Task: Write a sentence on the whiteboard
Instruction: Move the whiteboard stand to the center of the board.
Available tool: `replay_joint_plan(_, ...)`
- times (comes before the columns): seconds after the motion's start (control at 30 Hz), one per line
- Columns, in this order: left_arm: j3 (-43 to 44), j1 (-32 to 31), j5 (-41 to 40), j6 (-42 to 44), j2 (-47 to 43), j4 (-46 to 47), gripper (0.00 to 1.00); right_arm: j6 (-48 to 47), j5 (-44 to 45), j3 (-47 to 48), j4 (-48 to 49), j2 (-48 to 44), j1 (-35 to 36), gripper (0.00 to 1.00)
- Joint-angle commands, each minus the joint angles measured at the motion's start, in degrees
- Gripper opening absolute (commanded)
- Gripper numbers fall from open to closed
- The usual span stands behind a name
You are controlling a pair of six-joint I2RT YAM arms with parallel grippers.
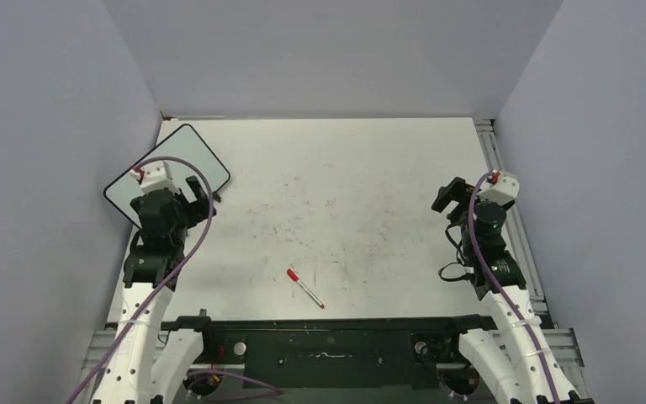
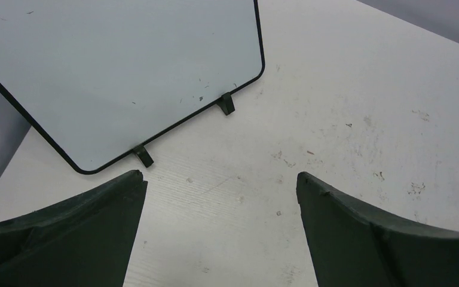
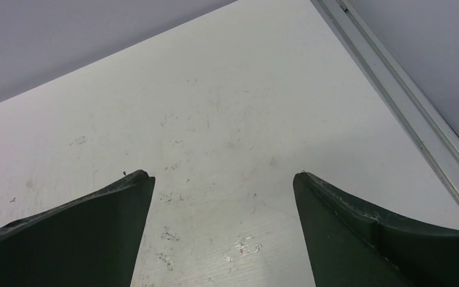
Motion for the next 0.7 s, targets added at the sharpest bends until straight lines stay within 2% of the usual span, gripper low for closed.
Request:
replay_joint_plan(0.0,2.62,0.37,0.66,-1.25,1.02,0.62,0.96,-0.96,-0.84,1.89,0.12,-0.22,0.13,0.90)
replay_joint_plan(0.43,1.25,1.69,2.83,-0.95,5.15,1.37,0.96,-1.20,-1.89,1.81,0.06,-0.48,0.17,0.90)
replay_joint_plan(0.57,1.70,8.38,11.72,-3.83,11.58,3.92,0.96,-1.32,-2.62,1.48,0.18,-0.64,0.15,0.90)
replay_joint_plan(0.63,1.66,11.56,14.71,-5.59,15.12,6.36,1.00,-1.41,-2.91,1.57,-0.07,-0.65,0.16,0.90)
replay_joint_plan(0.67,1.66,13.22,14.87,-6.28,16.83,7.28,0.94,-1.39,-3.10,1.62,-0.27,-0.86,0.15,0.90)
